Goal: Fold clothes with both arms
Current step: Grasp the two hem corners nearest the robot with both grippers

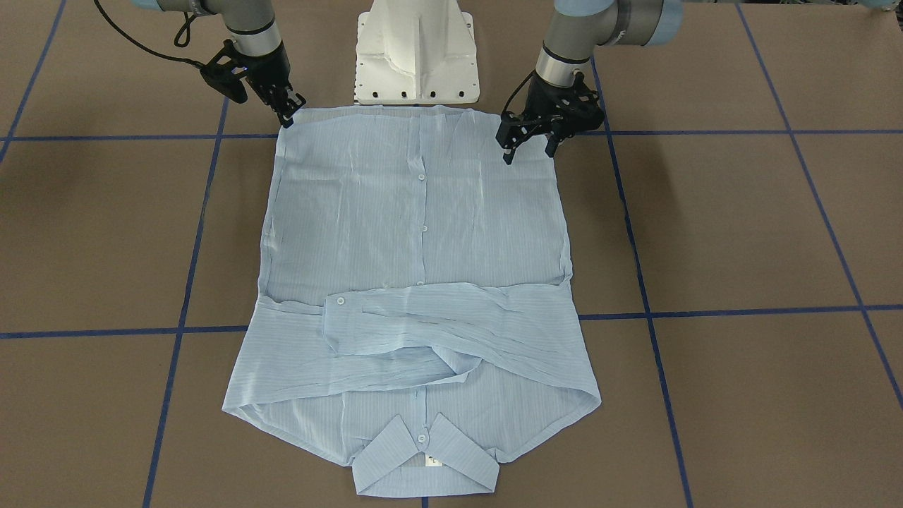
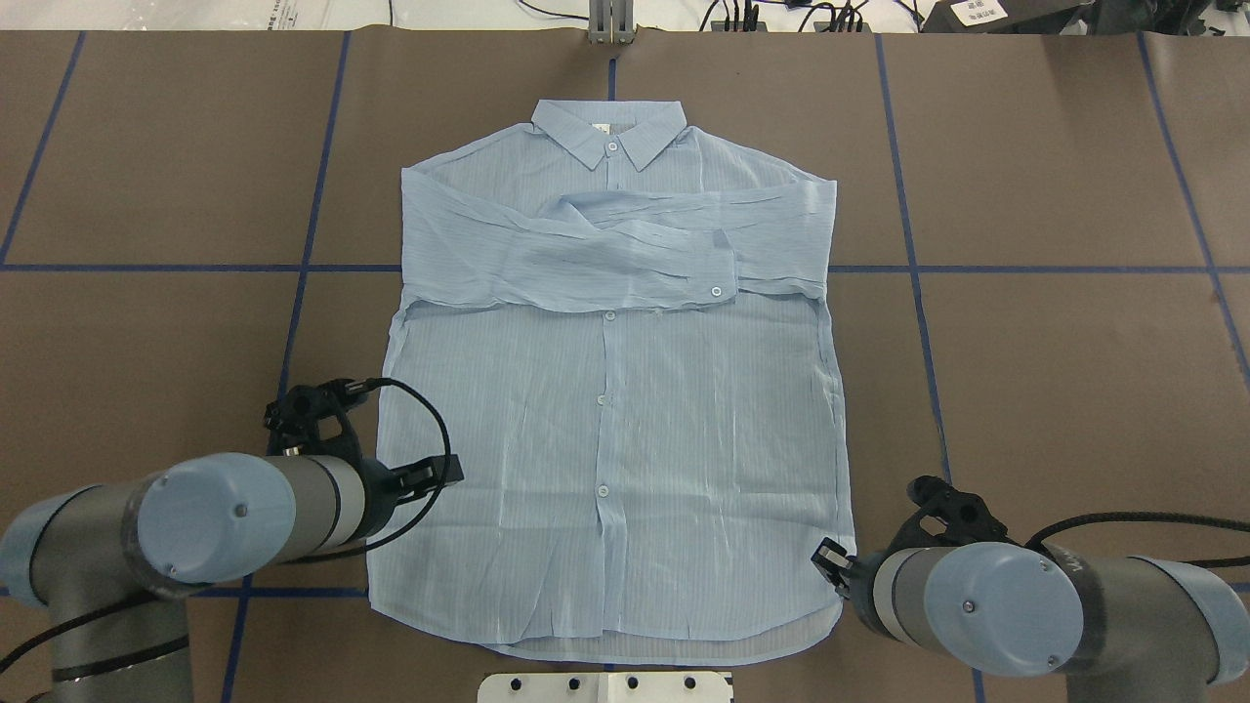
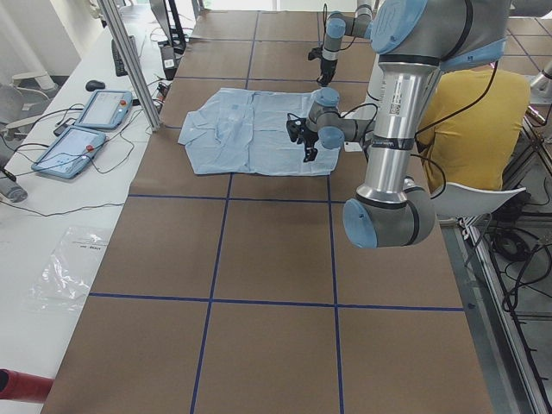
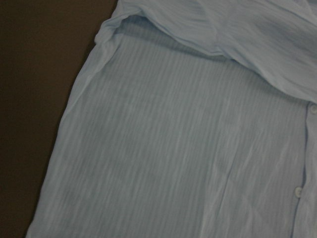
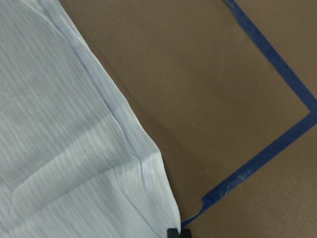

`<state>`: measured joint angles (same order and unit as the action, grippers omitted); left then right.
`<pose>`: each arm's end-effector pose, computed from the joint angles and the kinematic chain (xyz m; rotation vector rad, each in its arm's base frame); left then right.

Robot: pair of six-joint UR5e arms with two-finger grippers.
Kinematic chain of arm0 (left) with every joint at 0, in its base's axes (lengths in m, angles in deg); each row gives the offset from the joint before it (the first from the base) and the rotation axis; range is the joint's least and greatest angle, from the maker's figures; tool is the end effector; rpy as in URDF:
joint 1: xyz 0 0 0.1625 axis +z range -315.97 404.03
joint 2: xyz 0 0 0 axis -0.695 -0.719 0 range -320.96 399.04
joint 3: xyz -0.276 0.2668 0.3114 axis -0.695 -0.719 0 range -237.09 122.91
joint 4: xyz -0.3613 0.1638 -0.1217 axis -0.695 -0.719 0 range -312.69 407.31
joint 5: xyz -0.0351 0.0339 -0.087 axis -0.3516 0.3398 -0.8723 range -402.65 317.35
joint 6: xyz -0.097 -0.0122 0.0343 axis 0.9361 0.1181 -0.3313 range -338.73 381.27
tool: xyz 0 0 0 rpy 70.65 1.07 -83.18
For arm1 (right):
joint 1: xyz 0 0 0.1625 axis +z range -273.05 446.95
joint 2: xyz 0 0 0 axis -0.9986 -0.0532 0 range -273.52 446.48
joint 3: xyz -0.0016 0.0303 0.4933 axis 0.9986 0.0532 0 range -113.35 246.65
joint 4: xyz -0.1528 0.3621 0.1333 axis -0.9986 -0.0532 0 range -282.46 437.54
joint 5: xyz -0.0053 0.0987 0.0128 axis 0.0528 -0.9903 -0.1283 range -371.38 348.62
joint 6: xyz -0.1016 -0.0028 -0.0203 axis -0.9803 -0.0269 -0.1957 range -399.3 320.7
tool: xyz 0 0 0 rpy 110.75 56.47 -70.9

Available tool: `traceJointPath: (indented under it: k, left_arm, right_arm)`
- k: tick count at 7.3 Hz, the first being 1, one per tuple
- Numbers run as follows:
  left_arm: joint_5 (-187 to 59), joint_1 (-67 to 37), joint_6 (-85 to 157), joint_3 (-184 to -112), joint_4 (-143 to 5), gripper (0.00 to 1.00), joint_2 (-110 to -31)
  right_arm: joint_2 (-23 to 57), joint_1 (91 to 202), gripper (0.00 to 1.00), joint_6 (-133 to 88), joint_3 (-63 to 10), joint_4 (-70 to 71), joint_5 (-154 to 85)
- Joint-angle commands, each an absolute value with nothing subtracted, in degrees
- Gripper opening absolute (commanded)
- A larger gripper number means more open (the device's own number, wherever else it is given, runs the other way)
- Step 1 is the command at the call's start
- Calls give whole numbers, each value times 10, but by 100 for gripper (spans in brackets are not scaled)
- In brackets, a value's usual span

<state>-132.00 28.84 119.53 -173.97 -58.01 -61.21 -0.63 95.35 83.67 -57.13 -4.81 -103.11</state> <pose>0.4900 -0.2724 0.3956 0.0663 0.9196 -0.3853 -0.4596 -0.1995 0.4259 -0.1966 -0.7649 0.6734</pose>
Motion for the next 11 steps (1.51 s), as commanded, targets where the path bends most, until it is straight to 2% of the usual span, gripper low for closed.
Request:
traceJointPath:
  k: [1, 3, 5, 6, 7, 9, 11]
  left_arm:
    - [-1312, 338, 1237, -1753, -568, 88, -577]
    - [-1314, 360, 1253, -1751, -566, 81, -577]
    - [-1314, 366, 1271, -1751, -566, 56, -576]
    - [-1314, 367, 1274, -1751, -566, 40, -575]
    - [-1315, 372, 1287, -1749, -566, 0, -575]
    - [-1319, 372, 1290, -1770, -561, 0, -573]
    - [-1354, 360, 1290, -1859, -548, 0, -551]
  right_arm:
    - [-6, 954, 0, 837, -572, -48, -1031]
    - [-6, 954, 0, 837, -573, -48, -1031]
    - [-6, 954, 0, 837, -572, -48, -1031]
    - [-5, 954, 0, 837, -573, -48, -1031]
    - [-5, 953, 0, 837, -573, -48, -1031]
    - [-4, 956, 0, 837, -575, -48, -1033]
    - [-7, 962, 0, 838, -603, -50, -1037]
